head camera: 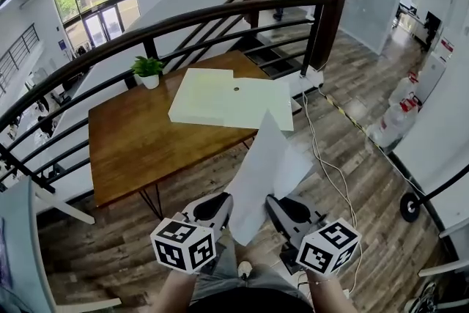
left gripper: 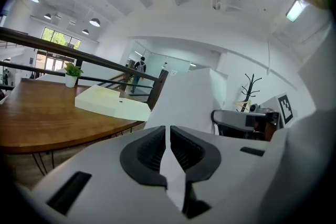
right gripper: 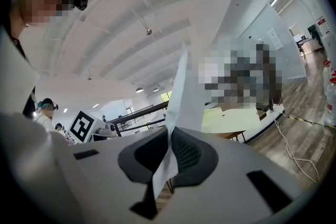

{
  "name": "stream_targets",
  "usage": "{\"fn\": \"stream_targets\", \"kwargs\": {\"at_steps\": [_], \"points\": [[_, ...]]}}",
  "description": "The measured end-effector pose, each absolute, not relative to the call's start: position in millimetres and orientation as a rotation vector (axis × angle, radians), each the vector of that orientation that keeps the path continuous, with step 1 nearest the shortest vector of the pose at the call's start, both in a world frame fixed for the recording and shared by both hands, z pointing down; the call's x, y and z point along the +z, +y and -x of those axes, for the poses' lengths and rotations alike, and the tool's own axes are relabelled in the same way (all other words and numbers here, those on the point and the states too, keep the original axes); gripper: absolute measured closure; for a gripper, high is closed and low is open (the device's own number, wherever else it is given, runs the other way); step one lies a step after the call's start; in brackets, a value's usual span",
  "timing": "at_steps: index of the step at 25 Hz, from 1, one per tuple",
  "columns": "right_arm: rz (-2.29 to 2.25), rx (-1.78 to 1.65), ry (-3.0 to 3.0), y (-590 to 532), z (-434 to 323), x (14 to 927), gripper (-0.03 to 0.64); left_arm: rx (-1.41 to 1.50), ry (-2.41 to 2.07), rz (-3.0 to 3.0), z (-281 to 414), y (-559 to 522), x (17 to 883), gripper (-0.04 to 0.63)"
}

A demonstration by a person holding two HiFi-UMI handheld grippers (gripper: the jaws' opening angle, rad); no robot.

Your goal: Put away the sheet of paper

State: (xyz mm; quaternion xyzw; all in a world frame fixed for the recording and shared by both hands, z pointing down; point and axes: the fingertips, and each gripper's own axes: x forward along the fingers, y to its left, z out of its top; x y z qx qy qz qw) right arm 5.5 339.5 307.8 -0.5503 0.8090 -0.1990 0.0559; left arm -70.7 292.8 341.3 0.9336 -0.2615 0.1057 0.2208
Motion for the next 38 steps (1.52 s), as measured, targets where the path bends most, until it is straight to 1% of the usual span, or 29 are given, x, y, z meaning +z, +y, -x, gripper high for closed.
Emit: {"fn": "stream_targets", "kwargs": {"at_steps": [9,18,29,38], "points": [[1.669,-0.649,2.436,325.2,-22.1,317.4,0.575,0.274,-0.750,-2.573,61.4,275.1,343.0,0.557],[1.646,-0.701,2.427,275.7,-34.0,333.8,0.575,0.283,-0.718,-2.575,41.1,220.9,349.4,0.557],[1.699,-0.710,2.377,149.2,-67.8,330.6,0.575,0.303,-0.692,-2.571,19.1,93.5,350.6,0.557],[1.773,-0.687,2.328,48.8,-83.7,324.0,0.575,0.338,-0.656,-2.558,18.5,-10.2,357.4,0.557]]}}
